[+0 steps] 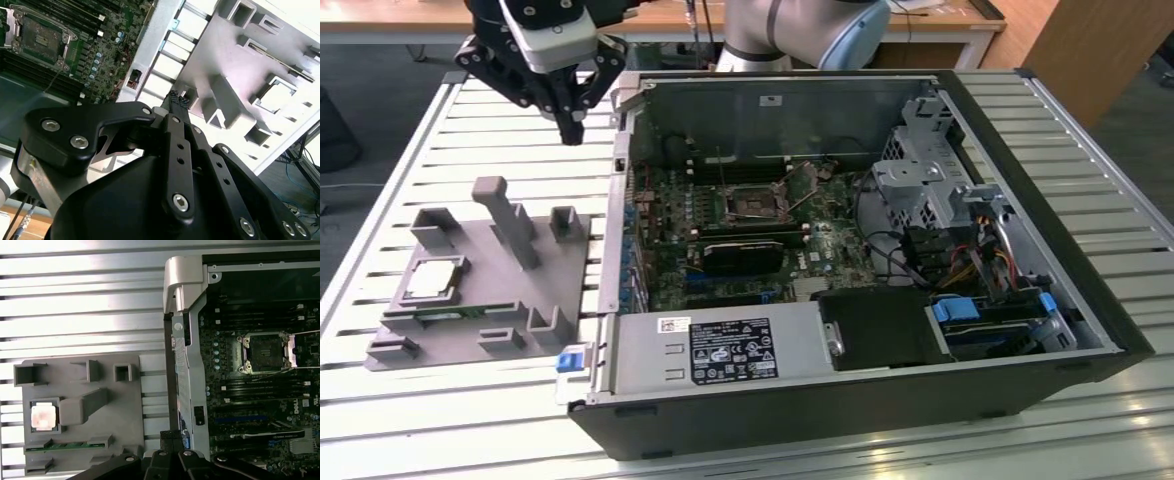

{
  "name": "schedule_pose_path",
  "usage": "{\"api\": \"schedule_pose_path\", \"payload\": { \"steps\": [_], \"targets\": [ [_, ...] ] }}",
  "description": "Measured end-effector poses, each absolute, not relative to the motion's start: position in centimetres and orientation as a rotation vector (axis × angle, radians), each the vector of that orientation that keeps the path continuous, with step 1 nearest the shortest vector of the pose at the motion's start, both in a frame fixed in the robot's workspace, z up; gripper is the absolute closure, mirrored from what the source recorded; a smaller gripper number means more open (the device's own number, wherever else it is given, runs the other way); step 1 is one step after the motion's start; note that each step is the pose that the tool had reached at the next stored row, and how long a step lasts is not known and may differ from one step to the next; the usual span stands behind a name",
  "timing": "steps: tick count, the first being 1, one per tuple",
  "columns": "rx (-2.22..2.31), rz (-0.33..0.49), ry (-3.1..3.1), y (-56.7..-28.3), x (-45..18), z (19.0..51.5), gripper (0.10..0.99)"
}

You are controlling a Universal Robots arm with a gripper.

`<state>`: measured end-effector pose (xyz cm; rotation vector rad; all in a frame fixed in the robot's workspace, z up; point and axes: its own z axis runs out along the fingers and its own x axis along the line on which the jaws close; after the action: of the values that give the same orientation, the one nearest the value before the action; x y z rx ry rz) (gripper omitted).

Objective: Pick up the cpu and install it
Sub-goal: 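Reach for the cpu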

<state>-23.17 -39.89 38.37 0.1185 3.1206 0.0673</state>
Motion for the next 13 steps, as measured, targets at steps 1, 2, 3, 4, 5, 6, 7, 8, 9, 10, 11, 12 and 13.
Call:
{"api": "schedule_pose_path", "payload": {
  "steps": [1,2,3,4,5,6,7,8,9,10,11,12,13],
  "targets": [
    [0.118,0.067,3.121,-39.9,-23.3,38.4,0.98],
    [0.119,0.067,3.121,-39.9,-23.3,38.4,0.98],
    [0.119,0.067,3.121,-39.9,-23.4,38.3,0.98],
    [0.119,0.067,3.121,-39.9,-23.5,38.3,0.98],
    [0.119,0.067,3.121,-39.9,-23.6,38.3,0.98],
    [0.119,0.067,3.121,-39.9,-23.7,38.3,0.98],
    [0.119,0.067,3.121,-39.9,-23.8,38.3,0.98],
    [0.119,0.067,3.121,-39.9,-23.9,38.3,0.98],
    [0.118,0.067,3.121,-39.9,-24.0,38.3,0.98],
    [0.119,0.067,3.121,-39.9,-24.0,38.3,0.98],
    [0.119,0.067,3.121,-39.9,-24.1,38.3,0.98],
    [0.119,0.067,3.121,-39.9,-24.2,38.3,0.98],
    [0.119,0.067,3.121,-39.9,-24.3,38.3,0.98]
  ]
}}
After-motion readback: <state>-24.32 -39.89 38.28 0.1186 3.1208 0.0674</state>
